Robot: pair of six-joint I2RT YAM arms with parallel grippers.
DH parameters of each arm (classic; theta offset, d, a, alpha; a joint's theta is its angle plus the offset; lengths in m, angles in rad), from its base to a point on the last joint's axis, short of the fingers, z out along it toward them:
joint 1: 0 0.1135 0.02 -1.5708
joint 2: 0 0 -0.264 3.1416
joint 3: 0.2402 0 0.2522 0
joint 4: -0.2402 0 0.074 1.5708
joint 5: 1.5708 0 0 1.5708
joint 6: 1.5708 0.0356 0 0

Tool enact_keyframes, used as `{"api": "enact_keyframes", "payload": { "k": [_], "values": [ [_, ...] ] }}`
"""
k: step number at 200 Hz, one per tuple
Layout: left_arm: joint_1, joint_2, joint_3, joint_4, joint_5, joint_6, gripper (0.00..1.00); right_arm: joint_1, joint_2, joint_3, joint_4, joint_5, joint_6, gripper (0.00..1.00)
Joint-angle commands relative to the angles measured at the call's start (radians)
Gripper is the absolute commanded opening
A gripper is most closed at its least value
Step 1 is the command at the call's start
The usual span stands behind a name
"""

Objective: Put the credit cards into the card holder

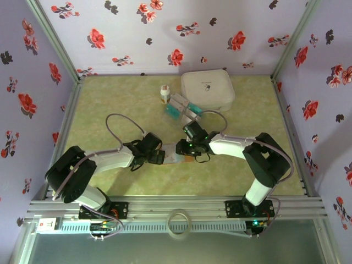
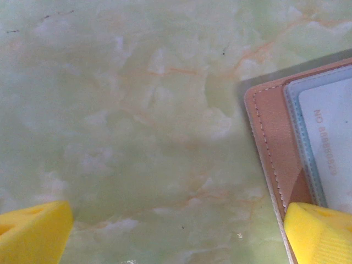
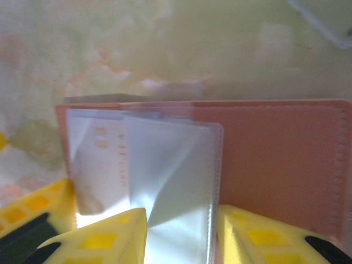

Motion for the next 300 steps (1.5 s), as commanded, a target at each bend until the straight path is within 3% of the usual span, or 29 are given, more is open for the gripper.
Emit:
{"api": "enact_keyframes", "payload": {
  "k": [1, 60, 131, 174, 210, 239, 266, 288, 300],
  "values": [
    [-0.01, 0.001, -0.023, -0.009, -0.003, 0.005, 1.0, 0.008, -0.007, 0.01, 0.074, -0.065, 0.054, 0.37],
    [0.001, -0.083, -0.026, -0.039, -0.06, 0.006, 1.0, 0.025, -0.022, 0.012, 0.146, -0.096, 0.114, 0.37],
    [0.139, -0.256, -0.056, -0.073, -0.061, -0.012, 1.0, 0.078, 0.064, 0.065, 0.19, -0.09, 0.147, 0.37],
    [0.154, -0.273, -0.058, -0.085, -0.06, -0.011, 1.0, 0.092, 0.15, 0.078, 0.254, -0.081, 0.175, 0.36],
    [0.154, -0.27, -0.062, -0.082, -0.048, -0.009, 1.0, 0.092, 0.133, 0.083, 0.261, -0.088, 0.17, 0.36],
    [0.154, -0.261, -0.059, -0.071, -0.024, 0.003, 1.0, 0.087, 0.077, 0.129, 0.175, -0.081, 0.114, 0.38],
    [0.154, -0.261, -0.056, -0.063, 0.002, 0.013, 1.0, 0.071, 0.006, 0.201, -0.009, -0.016, 0.001, 0.42],
    [0.143, -0.259, -0.055, -0.05, 0.018, 0.016, 1.0, 0.053, -0.038, 0.257, -0.167, 0.073, -0.1, 0.51],
    [0.131, -0.252, -0.05, -0.045, 0.021, 0.018, 1.0, 0.038, -0.057, 0.277, -0.233, 0.12, -0.144, 0.62]
  ]
}}
